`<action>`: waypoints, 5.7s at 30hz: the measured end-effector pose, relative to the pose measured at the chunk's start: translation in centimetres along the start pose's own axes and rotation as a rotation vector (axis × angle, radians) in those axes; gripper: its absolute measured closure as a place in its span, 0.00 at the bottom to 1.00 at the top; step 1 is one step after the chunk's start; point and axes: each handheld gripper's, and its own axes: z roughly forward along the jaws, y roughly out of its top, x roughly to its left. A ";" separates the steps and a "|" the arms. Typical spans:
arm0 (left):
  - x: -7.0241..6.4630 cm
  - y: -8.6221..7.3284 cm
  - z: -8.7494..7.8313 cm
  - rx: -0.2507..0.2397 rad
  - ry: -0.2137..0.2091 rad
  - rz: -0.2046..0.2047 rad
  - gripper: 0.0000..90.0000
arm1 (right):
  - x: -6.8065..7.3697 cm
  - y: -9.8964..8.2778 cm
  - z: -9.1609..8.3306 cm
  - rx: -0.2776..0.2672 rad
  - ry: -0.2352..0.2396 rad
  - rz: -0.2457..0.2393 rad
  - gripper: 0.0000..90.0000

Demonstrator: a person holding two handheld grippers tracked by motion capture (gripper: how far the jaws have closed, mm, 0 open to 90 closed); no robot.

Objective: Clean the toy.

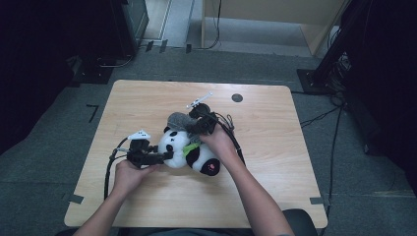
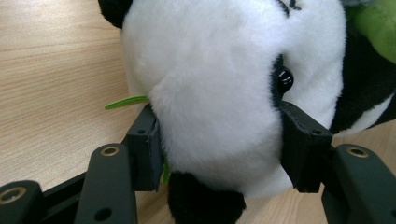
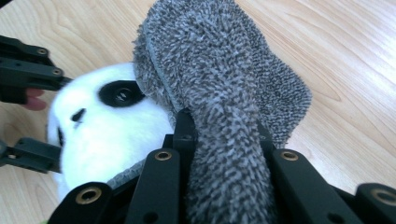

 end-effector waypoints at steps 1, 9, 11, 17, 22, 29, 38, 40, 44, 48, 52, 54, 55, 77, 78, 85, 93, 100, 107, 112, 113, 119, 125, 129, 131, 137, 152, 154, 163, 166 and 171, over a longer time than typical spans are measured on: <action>0.0 0.0 0.0 -0.002 -0.001 0.001 0.46 | -0.2 0.0 0.0 0.008 -0.007 0.000 0.82; 0.0 -0.1 0.0 -0.007 -0.004 0.001 0.46 | -1.3 0.4 -0.6 0.014 -0.085 0.011 0.84; 0.0 -0.1 0.0 -0.005 -0.005 0.003 0.46 | -1.8 0.5 -1.0 0.006 -0.125 0.027 0.86; 0.2 -0.2 -0.1 -0.002 -0.006 0.002 0.45 | -3.4 0.7 -3.3 -0.015 -0.164 0.071 0.86; 0.1 -0.3 0.0 -0.008 -0.006 0.000 0.45 | -2.4 1.5 -5.1 -0.084 -0.119 0.062 0.86; 0.1 -0.3 0.0 -0.016 -0.007 0.005 0.45 | 2.0 3.1 -3.8 -0.103 -0.021 -0.028 0.86; -0.1 -0.3 -0.1 -0.002 0.011 0.017 0.45 | 6.1 2.1 1.0 -0.032 0.073 -0.094 0.86; 0.2 -0.3 0.0 0.004 -0.003 -0.014 0.46 | 5.5 1.8 1.2 -0.048 0.085 -0.081 0.86; 0.1 -0.2 0.1 0.003 0.006 -0.016 0.47 | 4.1 1.4 1.1 -0.045 0.063 -0.052 0.86; 0.2 -0.2 0.1 0.000 0.003 -0.022 0.47 | 2.7 1.0 0.8 -0.029 -0.032 -0.055 0.86; 0.2 -0.2 0.1 -0.002 0.001 -0.021 0.47 | 0.6 0.2 0.3 -0.004 -0.034 0.019 0.86; 0.1 -0.1 0.1 -0.006 0.000 -0.024 0.47 | -0.1 -0.1 0.2 -0.005 -0.033 0.030 0.86; 0.1 -0.1 0.2 -0.006 0.000 -0.026 0.47 | -0.3 -0.2 0.2 -0.005 -0.033 0.030 0.86; 0.7 -0.3 0.2 -0.033 -0.039 -0.050 0.47 | -1.3 0.6 -5.3 -0.155 -0.067 0.068 0.86; 0.6 -0.3 0.2 -0.033 -0.037 -0.048 0.47 | -0.9 0.8 -5.5 -0.162 -0.061 0.060 0.86; 0.3 -0.1 0.0 -0.036 -0.026 -0.040 0.47 | 3.1 2.0 -4.3 -0.142 -0.010 -0.058 0.86; 0.0 0.0 0.0 -0.015 -0.002 -0.018 0.47 | 5.9 1.0 -0.1 -0.048 0.123 -0.148 0.86; 0.3 0.0 0.1 -0.021 -0.012 -0.046 0.48 | 4.7 0.2 -0.4 -0.062 0.145 -0.144 0.86; 0.4 0.0 0.1 -0.021 -0.013 -0.049 0.49 | 2.6 -1.5 -1.9 -0.059 0.103 -0.100 0.86; 0.2 0.0 0.2 -0.021 -0.012 -0.036 0.49 | 0.8 -3.3 -2.7 -0.078 0.126 -0.042 0.86; 0.2 0.0 0.2 -0.021 -0.011 -0.036 0.49 | 0.7 -3.4 -2.8 -0.084 0.129 -0.034 0.86; 0.2 0.1 0.0 -0.011 -0.010 -0.021 0.49 | 0.7 -4.2 -3.3 -0.124 0.114 -0.054 0.86; 0.2 0.1 0.0 -0.003 -0.015 -0.010 0.50 | 0.3 -6.0 -4.1 -0.199 0.149 -0.011 0.86; 0.3 0.3 0.0 0.006 -0.018 -0.033 0.49 | 0.1 -6.5 -5.5 -0.209 0.090 -0.046 0.86; 0.4 0.5 0.1 0.011 -0.017 -0.038 0.49 | -0.5 -6.9 -5.8 -0.216 0.103 -0.014 0.86; 0.2 0.7 0.1 0.023 -0.006 -0.038 0.49 | -1.9 -7.4 -7.3 -0.269 0.104 0.057 0.86; -1.6 0.5 -0.2 -0.026 0.030 0.007 0.49 | 1.2 -4.1 -7.6 -0.321 0.099 -0.026 0.86; -1.7 0.3 -0.2 -0.031 0.035 0.006 0.49 | 2.3 -3.5 -6.5 -0.301 0.113 -0.061 0.86; -1.7 -0.3 0.1 -0.019 0.065 -0.027 0.51 | 5.6 -3.1 -1.1 -0.192 0.164 -0.165 0.86; -1.5 -0.3 0.3 -0.027 0.056 -0.035 0.52 | 5.3 -3.1 -0.7 -0.184 0.141 -0.179 0.87; -1.1 -0.2 0.3 -0.015 0.042 -0.050 0.53 | 4.1 -3.4 -1.1 -0.182 0.118 -0.155 0.87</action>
